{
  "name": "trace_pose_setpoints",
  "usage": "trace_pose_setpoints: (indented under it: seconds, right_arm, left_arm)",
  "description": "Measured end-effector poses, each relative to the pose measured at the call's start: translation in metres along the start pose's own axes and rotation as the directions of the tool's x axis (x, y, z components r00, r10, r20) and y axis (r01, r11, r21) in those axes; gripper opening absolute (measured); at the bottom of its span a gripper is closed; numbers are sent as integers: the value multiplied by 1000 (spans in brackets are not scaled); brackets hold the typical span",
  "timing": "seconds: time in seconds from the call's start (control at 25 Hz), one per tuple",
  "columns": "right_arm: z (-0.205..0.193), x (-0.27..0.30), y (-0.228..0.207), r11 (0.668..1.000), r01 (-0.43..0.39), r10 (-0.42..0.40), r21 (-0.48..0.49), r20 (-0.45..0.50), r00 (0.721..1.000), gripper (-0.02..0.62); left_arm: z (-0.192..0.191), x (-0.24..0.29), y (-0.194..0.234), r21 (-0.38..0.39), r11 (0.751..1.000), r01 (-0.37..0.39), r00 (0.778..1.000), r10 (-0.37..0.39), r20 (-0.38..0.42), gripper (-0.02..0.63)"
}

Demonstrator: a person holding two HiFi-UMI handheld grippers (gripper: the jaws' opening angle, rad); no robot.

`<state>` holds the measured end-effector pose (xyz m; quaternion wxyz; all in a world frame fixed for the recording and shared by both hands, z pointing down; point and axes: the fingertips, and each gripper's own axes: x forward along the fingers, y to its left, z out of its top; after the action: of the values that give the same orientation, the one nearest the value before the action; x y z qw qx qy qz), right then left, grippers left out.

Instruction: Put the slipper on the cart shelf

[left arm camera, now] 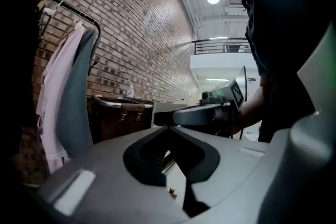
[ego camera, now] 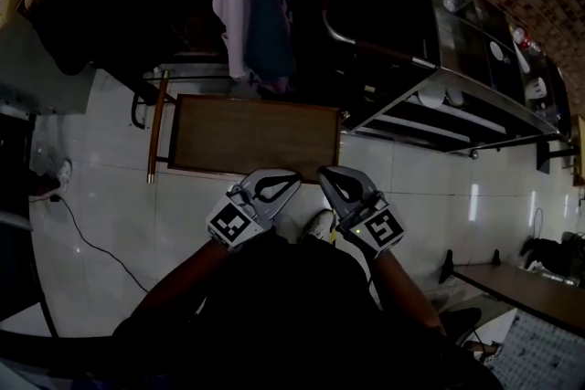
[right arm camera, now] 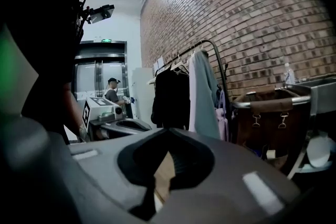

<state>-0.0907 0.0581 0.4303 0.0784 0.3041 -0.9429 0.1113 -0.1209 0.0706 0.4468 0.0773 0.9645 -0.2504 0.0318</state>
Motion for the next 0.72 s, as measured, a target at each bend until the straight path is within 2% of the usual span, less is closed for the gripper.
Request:
trace_pose_setpoints:
  seconds: [0.28, 0.72]
  right_arm:
    - [7, 23, 4, 998, 64, -64, -2, 29, 998, 0]
    - [16, 17, 4, 999, -3, 6, -45, 51, 999, 0]
  left_arm:
    - [2, -17, 18, 4, 1000, 19, 1000, -19, 5, 2]
    - [16, -9, 13, 2, 999, -38, 999, 38, 25, 2]
